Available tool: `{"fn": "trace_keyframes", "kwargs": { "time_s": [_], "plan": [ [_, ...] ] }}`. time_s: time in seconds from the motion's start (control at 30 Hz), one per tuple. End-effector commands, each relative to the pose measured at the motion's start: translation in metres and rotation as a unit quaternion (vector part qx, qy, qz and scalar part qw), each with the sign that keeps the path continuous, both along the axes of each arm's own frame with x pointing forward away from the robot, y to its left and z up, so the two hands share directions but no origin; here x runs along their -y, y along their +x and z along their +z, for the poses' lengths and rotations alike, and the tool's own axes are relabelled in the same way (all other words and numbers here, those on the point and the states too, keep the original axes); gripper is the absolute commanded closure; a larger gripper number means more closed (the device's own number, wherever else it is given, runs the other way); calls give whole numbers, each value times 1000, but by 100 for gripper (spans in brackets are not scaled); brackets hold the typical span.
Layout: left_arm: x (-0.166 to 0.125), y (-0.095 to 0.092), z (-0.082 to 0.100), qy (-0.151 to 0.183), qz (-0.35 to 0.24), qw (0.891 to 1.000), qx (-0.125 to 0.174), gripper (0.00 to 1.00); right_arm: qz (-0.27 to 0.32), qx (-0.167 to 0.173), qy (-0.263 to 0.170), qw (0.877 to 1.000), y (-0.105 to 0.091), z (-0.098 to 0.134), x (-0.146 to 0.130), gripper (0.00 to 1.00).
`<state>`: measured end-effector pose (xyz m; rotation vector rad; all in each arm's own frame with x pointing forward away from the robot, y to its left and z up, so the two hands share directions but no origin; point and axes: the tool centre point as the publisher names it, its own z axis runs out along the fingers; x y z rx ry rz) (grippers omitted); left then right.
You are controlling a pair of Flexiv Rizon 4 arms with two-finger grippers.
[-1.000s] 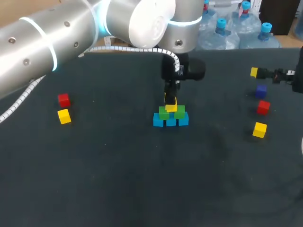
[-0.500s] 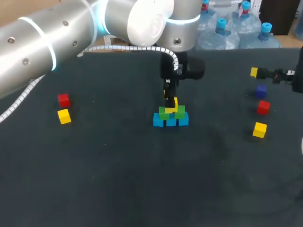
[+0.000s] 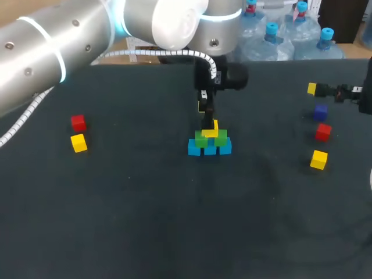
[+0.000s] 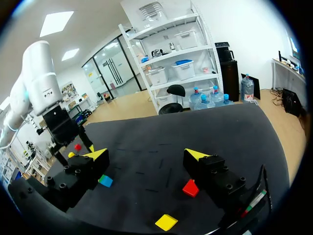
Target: Place the blue cubes, place green cubes on the blue cubes, place the yellow cubes on the green cubes, then place the red cubes on the yellow cubes, and place purple cube on the red cubes.
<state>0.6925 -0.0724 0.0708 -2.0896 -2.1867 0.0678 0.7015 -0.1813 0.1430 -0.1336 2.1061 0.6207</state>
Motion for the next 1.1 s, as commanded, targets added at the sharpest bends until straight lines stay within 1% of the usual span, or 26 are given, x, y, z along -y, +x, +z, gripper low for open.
{"fn": "trace_keyframes", "kwargs": {
  "time_s": [0.03,0.3,0.47,0.67,0.73,0.9,0.97,1.1],
  "plan": [
    [-9,-2,12,-7,2,1000,5,0,1,-1,1,1000,0,1,1,0],
    [-30,-1,38,-21,12,1000,19,0,1,-1,1,1000,0,1,1,0],
    [-51,2,48,-14,26,999,34,0,1,-1,1,1000,0,1,1,0],
    [-82,5,49,7,57,997,52,0,1,-1,1,1000,0,1,1,0],
    [-94,4,51,11,62,996,61,0,1,-1,1,1000,0,1,1,0],
    [-118,0,53,21,85,994,69,0,1,-1,1,1000,0,1,1,0],
    [-126,-1,51,29,92,993,74,0,1,-1,1,1000,0,1,1,0],
    [-140,-6,46,34,114,990,76,0,1,-1,1,1000,0,1,1,0]
  ]
}}
